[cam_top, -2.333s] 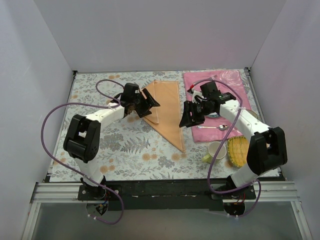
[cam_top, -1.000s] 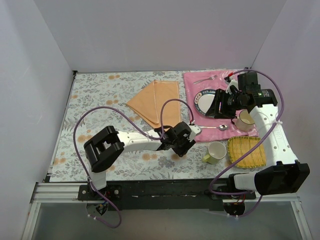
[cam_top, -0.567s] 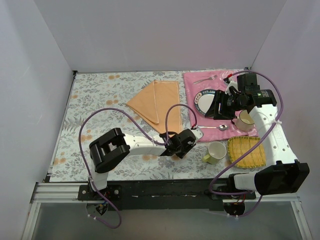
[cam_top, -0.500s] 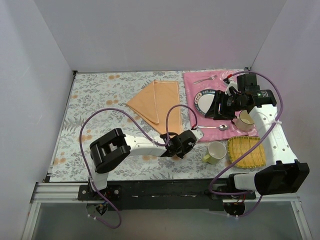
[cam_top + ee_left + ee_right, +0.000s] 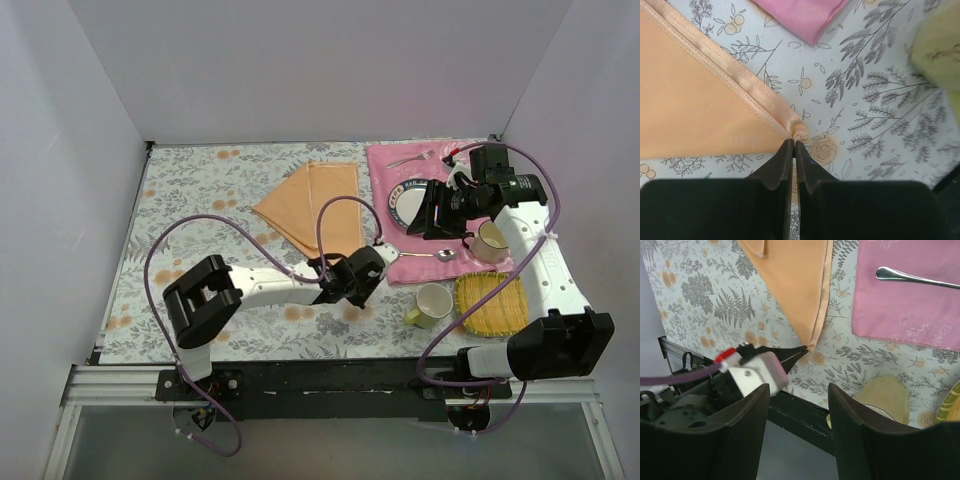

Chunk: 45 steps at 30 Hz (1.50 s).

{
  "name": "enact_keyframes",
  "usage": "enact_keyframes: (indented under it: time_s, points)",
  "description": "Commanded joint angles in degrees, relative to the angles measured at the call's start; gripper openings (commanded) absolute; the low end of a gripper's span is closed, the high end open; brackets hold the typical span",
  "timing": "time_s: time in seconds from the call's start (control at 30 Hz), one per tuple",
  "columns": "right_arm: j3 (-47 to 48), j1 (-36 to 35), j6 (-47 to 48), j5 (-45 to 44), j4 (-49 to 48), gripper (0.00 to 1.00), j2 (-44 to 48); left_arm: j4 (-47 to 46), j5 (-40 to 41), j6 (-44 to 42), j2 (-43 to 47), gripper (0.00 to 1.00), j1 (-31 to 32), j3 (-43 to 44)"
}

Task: Fold the napkin, place the utensils inside, and roll it up
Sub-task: Fold the napkin

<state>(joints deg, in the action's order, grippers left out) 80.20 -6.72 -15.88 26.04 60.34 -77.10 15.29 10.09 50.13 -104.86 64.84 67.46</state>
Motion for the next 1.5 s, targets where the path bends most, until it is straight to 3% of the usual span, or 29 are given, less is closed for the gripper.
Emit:
enact_keyframes:
  time_s: [0.0,0.23,0.7,1.2,1.47]
  points:
    - [3.6,0.2,0.5,2.2,-0.6,0.58,-0.9,-0.3,-13.2,7.3,9.2,0.00,-8.4,0.7]
    - [4.5,0.1,0.1,3.3,-1.0,0.58,-2.2,-5.4,-28.4,17.1,10.7,0.00,-24.0,-1.3]
    - [3.6,0.0,-0.5,4.5,-2.0,0.58,-3.2,-17.7,-35.9,37.1,8.4,0.00,-48.6,-6.6]
    - [3.6,0.0,-0.5,4.7,-2.8,0.58,-4.6,-22.2,-36.0,47.4,1.0,0.00,-59.7,-4.1]
    - [4.3,-0.1,-0.4,5.0,-2.8,0.59,-5.7,-24.6,-37.5,49.8,-3.7,0.00,-61.2,-2.3]
